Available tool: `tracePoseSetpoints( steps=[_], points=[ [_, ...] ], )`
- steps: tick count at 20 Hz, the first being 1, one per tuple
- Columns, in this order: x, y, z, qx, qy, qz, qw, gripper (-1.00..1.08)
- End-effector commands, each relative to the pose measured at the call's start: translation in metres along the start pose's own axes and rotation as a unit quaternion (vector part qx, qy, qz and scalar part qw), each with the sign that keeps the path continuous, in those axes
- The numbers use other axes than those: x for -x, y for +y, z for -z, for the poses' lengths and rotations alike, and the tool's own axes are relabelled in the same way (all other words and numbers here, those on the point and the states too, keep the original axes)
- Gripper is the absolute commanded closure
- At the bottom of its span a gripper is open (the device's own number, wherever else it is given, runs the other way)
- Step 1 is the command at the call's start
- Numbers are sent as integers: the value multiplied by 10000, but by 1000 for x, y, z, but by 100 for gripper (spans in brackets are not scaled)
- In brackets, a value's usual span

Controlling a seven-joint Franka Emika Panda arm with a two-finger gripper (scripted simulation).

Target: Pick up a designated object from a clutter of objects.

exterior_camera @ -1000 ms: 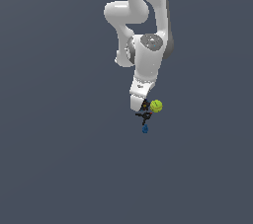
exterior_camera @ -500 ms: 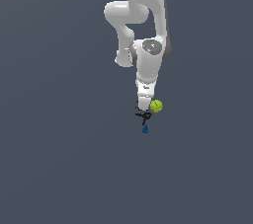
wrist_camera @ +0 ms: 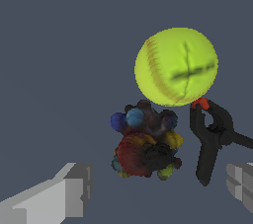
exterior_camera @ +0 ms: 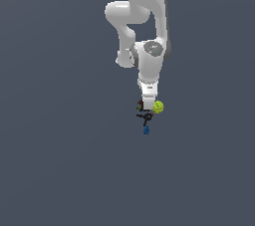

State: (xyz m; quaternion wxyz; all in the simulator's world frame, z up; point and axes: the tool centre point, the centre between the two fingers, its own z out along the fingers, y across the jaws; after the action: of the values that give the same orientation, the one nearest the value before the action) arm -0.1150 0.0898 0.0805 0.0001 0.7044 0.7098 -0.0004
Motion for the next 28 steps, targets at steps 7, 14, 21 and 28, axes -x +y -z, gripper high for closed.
tracePoseSetpoints(
  steps=[7, 14, 21, 28],
  points=[
    [0, -1, -6, 0, 3, 20, 10000, -92],
    [0, -2, -33, -1, 4, 38, 10000, -92],
    [0, -1, -50, 0, 2, 43, 10000, -92],
    [0, -1, -51, 0, 2, 43, 10000, 108]
  ],
)
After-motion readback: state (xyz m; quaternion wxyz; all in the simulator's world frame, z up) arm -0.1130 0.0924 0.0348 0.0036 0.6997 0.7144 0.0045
